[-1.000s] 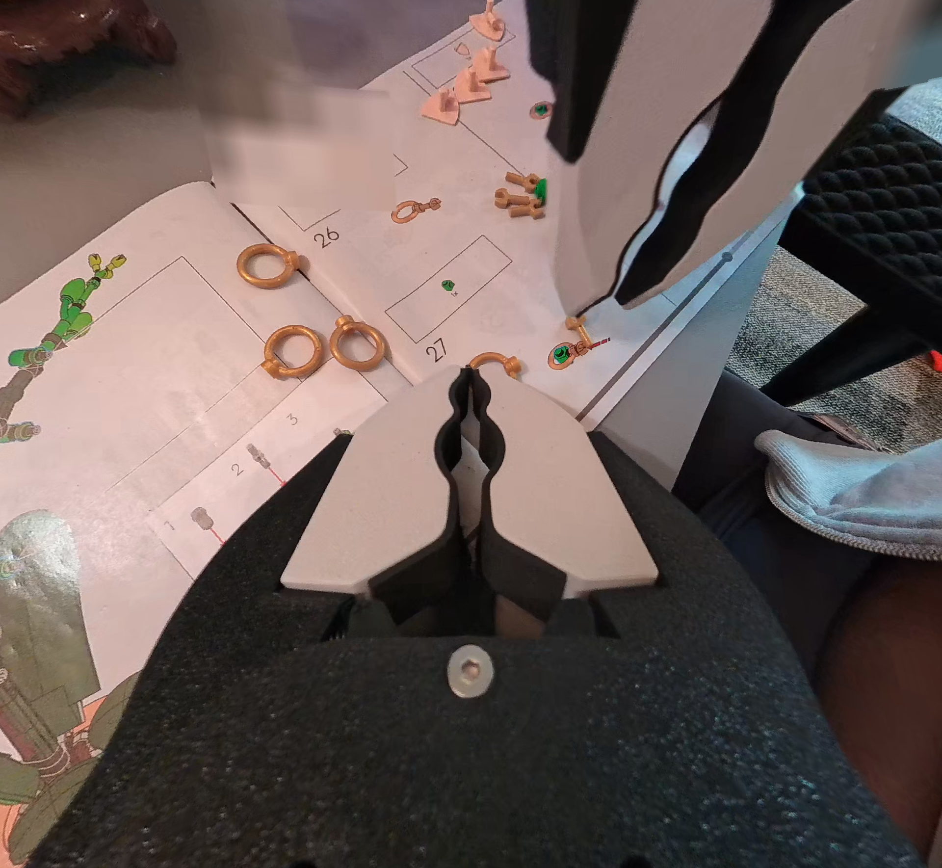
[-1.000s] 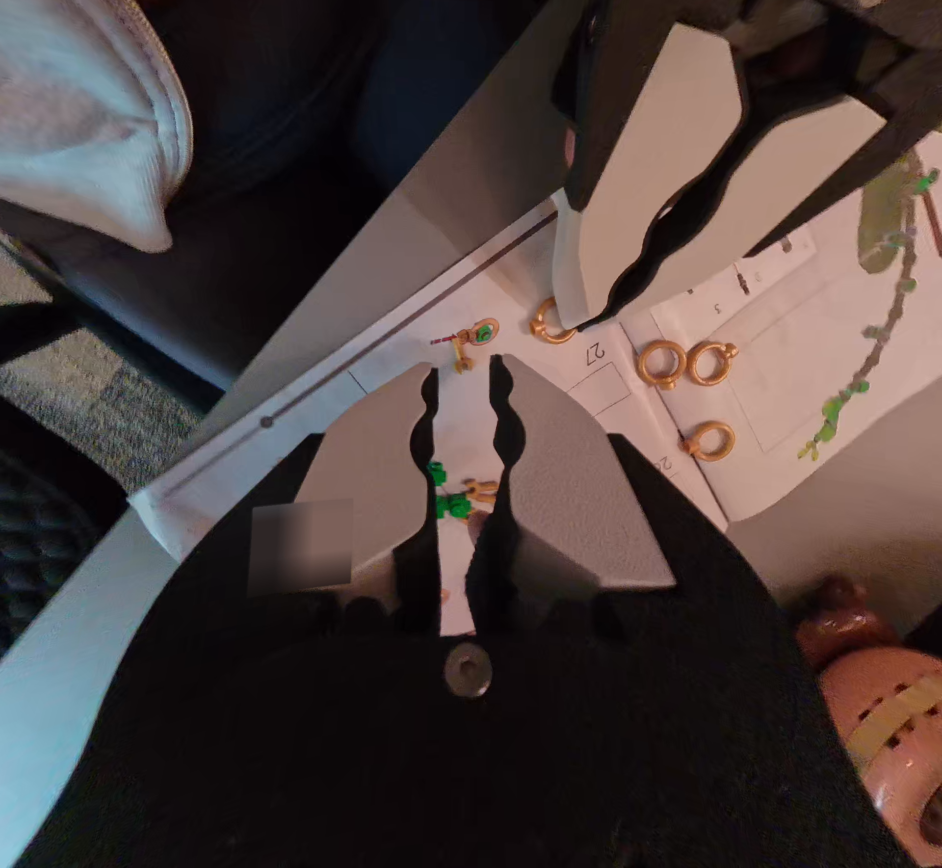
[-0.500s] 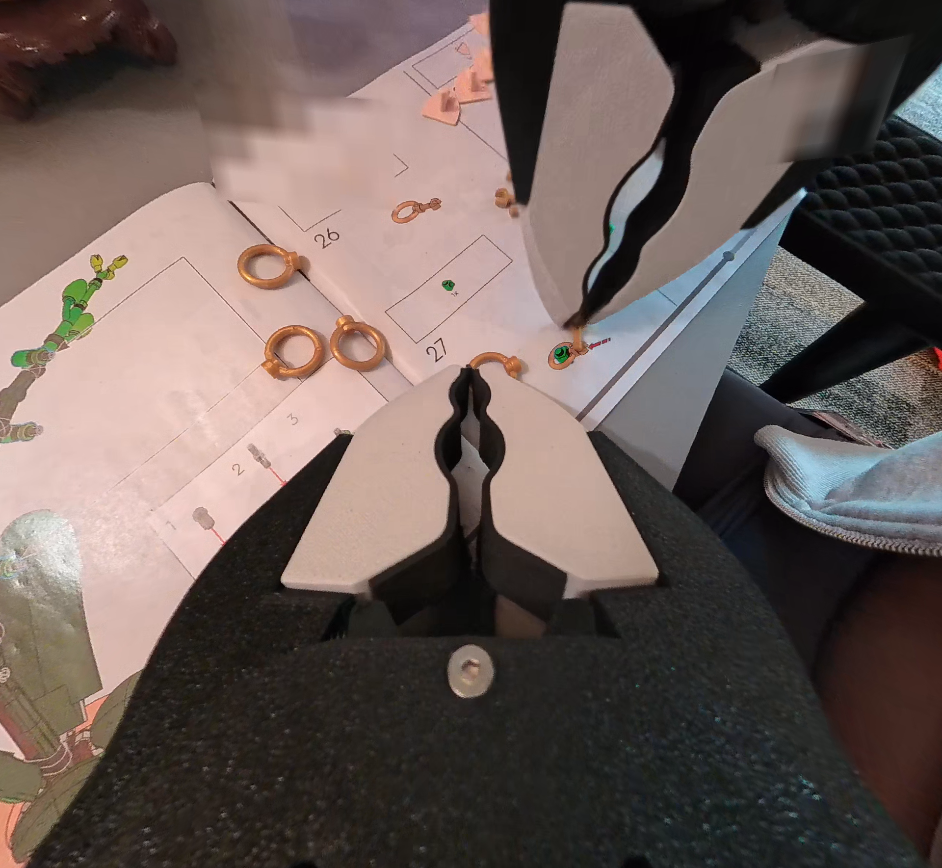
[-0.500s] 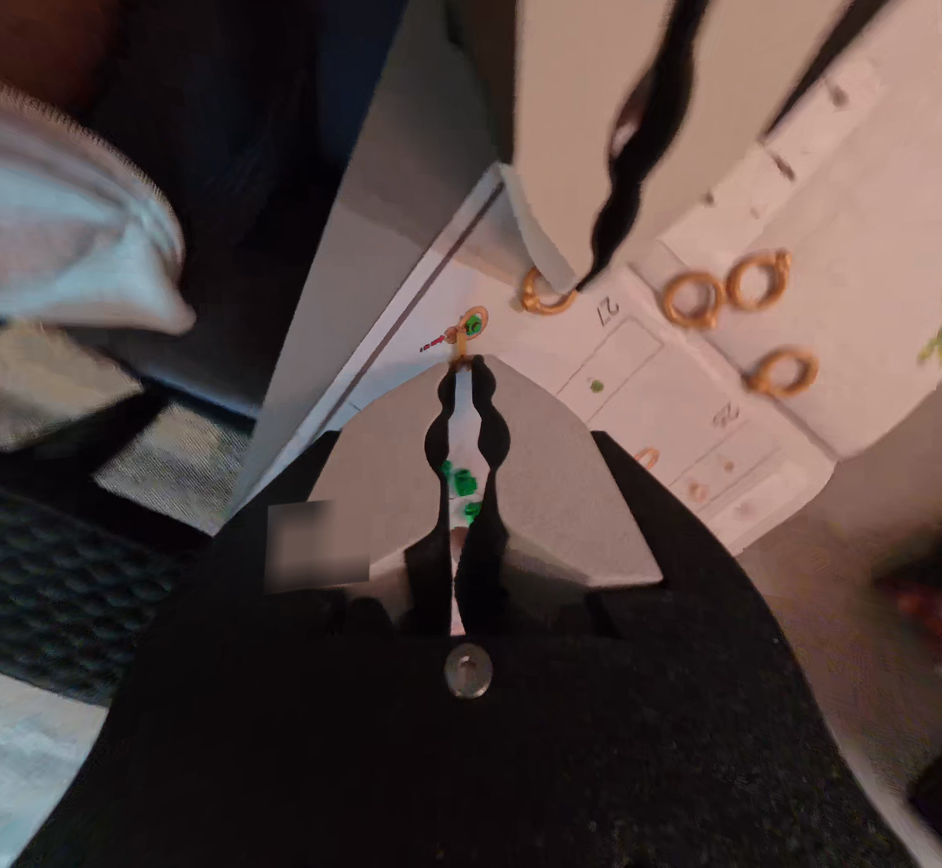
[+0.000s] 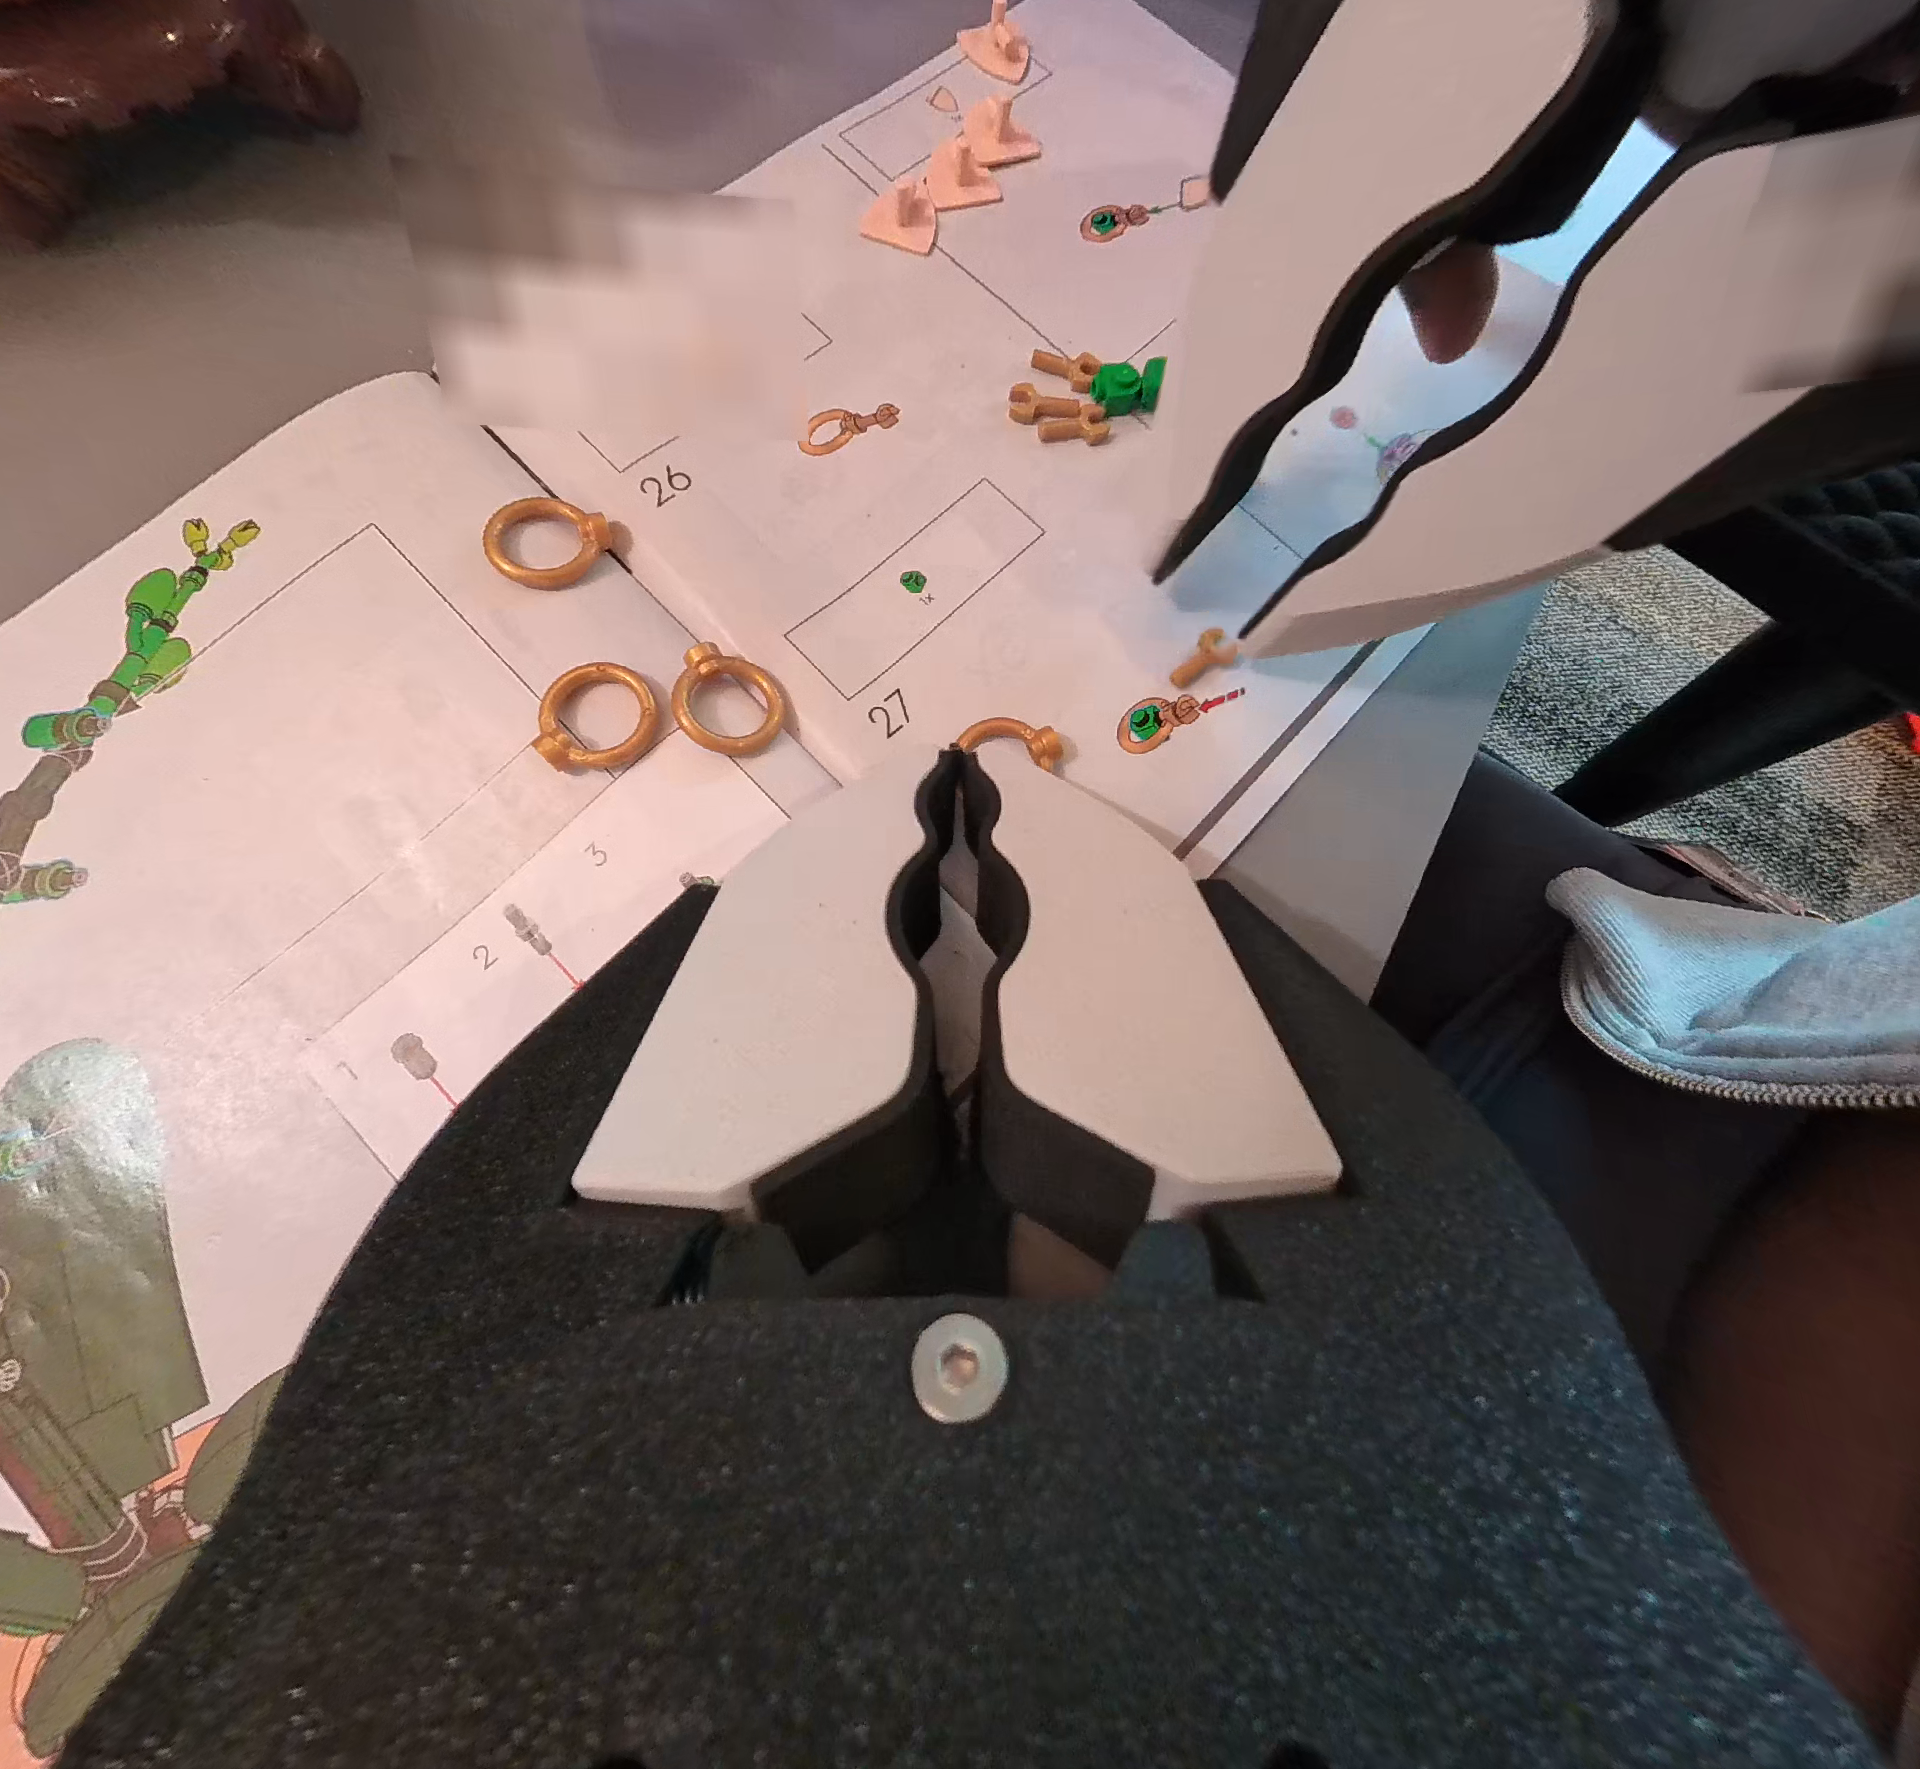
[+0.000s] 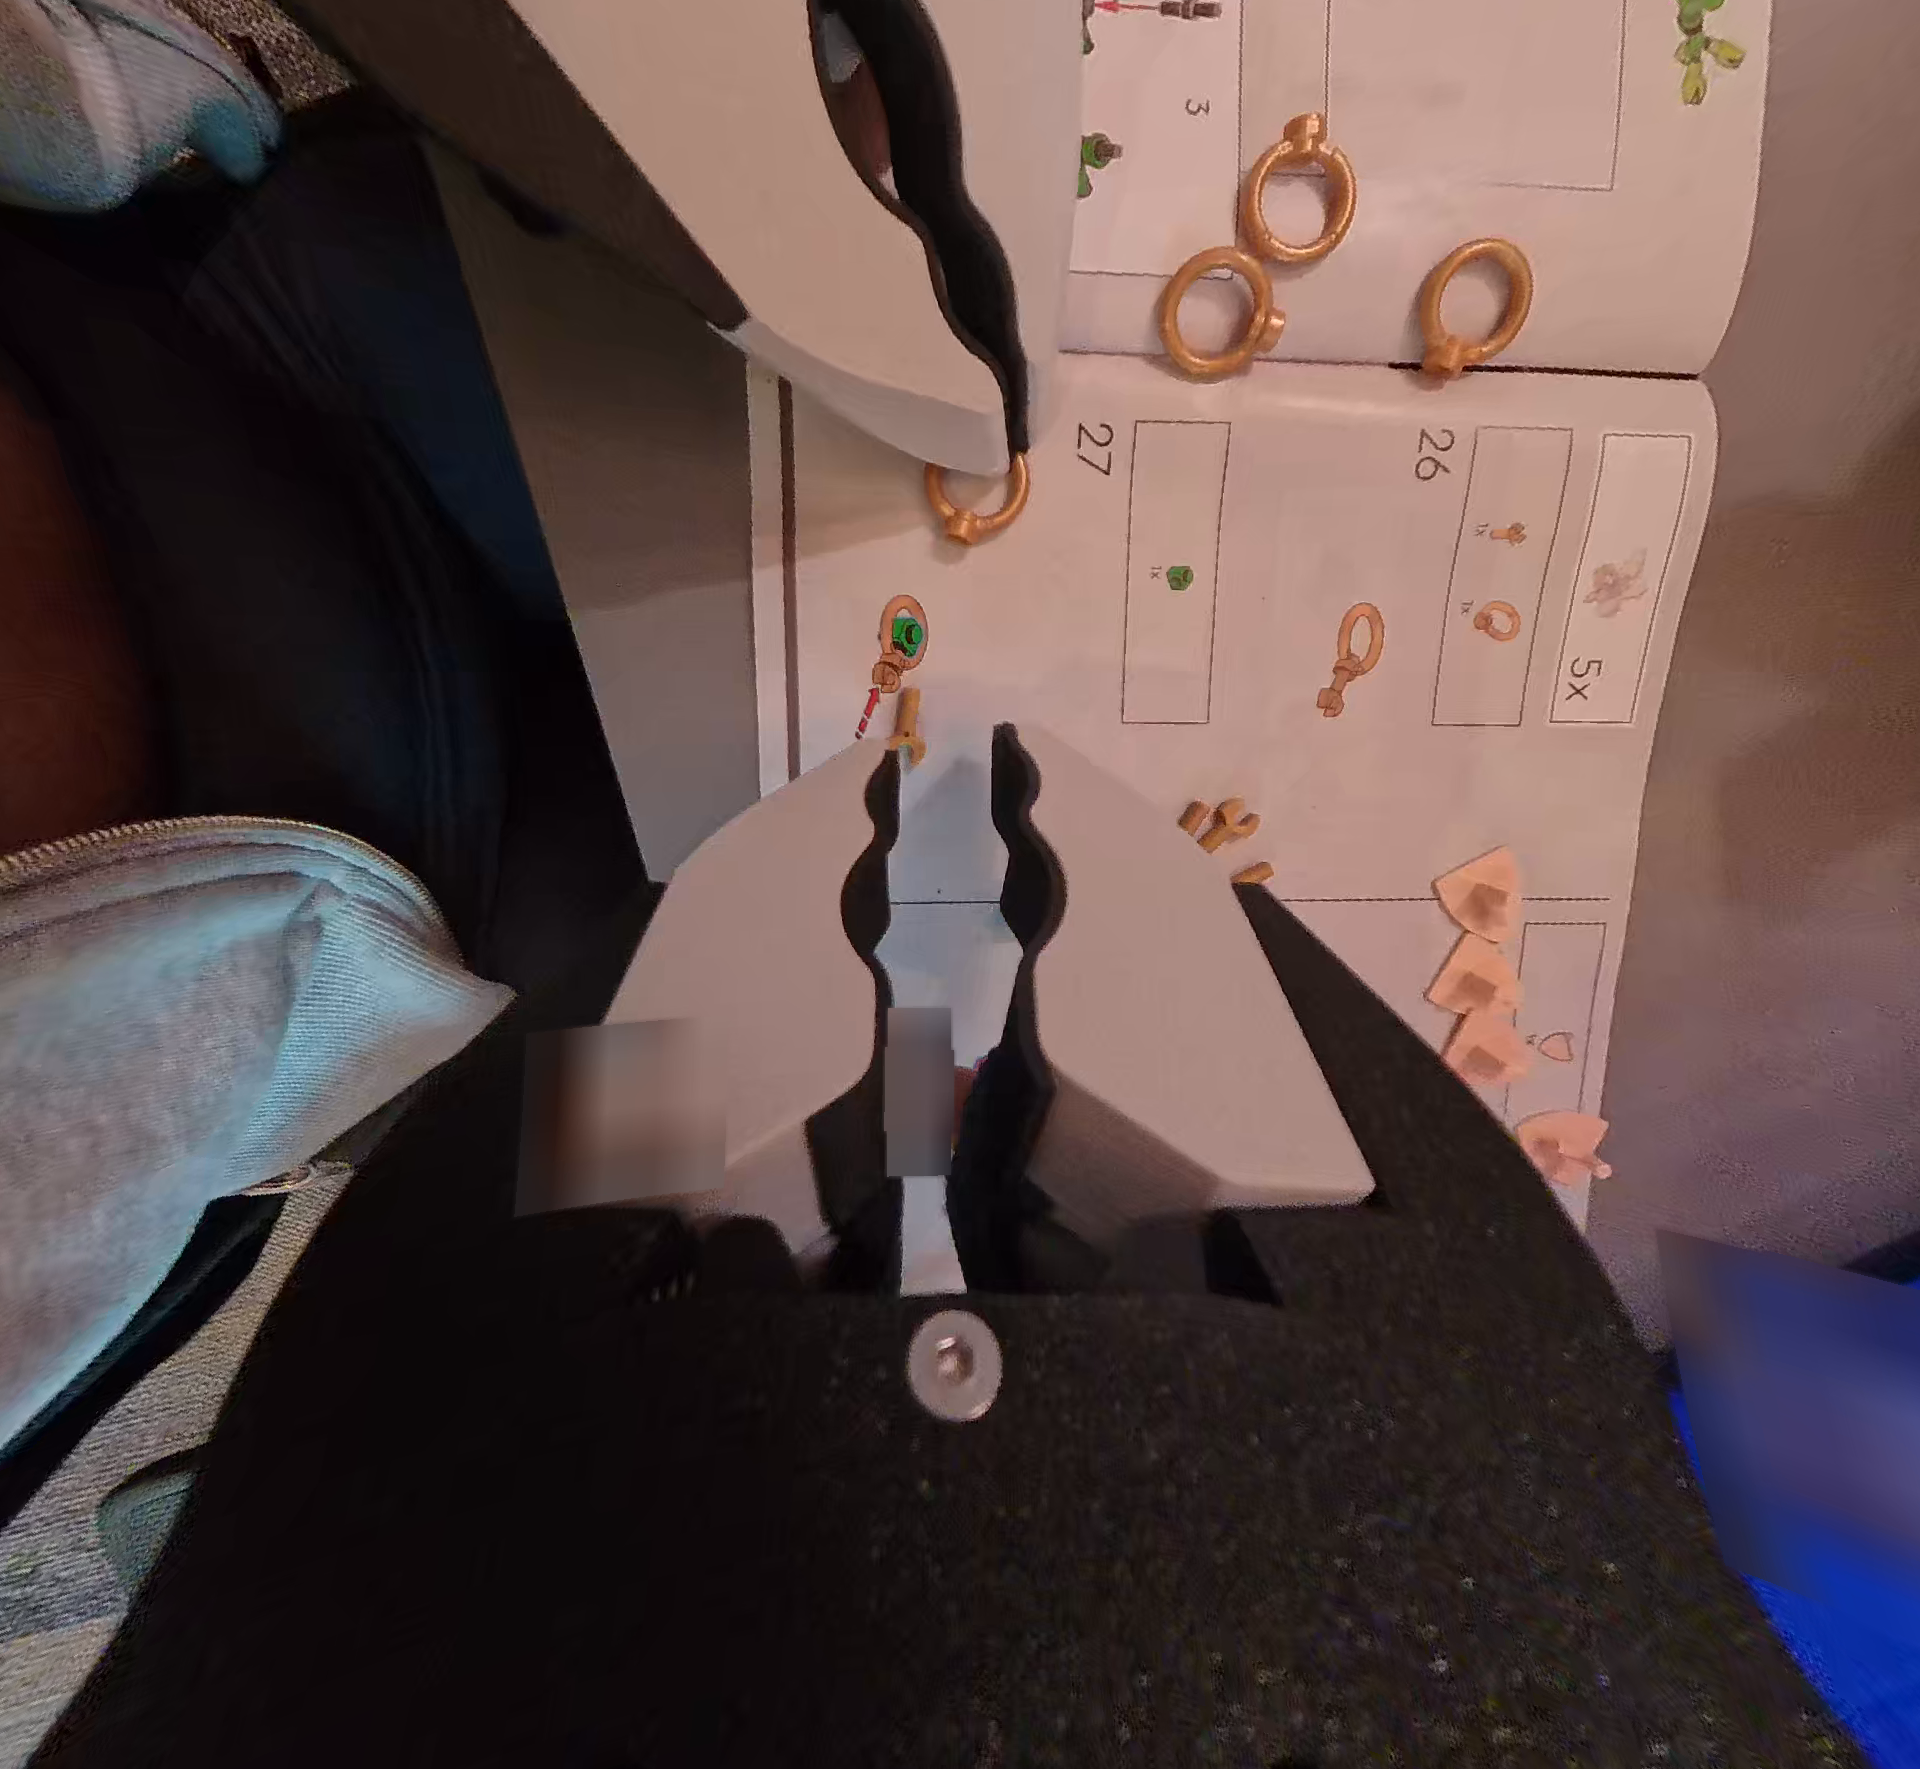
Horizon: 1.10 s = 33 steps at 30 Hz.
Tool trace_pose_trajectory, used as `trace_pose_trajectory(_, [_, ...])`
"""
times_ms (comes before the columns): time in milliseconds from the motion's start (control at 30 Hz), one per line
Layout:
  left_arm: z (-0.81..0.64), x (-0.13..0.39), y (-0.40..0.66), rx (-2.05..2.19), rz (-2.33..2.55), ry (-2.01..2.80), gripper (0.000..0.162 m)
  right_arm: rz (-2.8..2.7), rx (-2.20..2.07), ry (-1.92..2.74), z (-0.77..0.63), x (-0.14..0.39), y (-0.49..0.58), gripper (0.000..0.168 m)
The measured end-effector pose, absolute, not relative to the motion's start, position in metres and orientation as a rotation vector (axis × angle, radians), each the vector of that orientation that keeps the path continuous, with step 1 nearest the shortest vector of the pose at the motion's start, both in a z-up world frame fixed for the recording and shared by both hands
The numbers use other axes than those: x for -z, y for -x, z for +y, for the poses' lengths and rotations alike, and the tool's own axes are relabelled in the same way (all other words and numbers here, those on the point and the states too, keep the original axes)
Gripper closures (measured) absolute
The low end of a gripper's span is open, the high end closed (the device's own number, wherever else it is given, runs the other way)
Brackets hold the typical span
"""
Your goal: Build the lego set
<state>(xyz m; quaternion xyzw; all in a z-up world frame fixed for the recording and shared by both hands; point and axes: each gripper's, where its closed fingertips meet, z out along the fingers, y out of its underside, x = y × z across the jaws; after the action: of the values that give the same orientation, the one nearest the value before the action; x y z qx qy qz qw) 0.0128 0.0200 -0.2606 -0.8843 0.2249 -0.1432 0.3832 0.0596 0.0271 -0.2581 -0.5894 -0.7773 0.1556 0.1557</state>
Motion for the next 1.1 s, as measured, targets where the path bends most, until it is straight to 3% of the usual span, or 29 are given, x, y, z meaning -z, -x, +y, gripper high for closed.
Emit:
trace_pose_trajectory(467, [0.02,0.26,-0.012,0.373,0.569,2.256,0.162,-2.114,-0.438,1.891,0.023,0.264,-0.062,0.151])
trace_pose_trajectory(700, [0.02,0.261,-0.012,0.366,0.567,2.257,0.162,-2.06,-0.48,1.987,0.018,0.267,-0.06,0.161])
trace_pose_trajectory(900, [0.02,0.261,-0.013,0.351,0.554,2.259,0.162,-2.003,-0.476,1.988,0.019,0.264,-0.064,0.149])
trace_pose_trajectory(1100, [0.02,0.261,-0.013,0.348,0.525,2.265,0.162,-1.99,-0.515,2.045,0.016,0.267,-0.066,0.159])
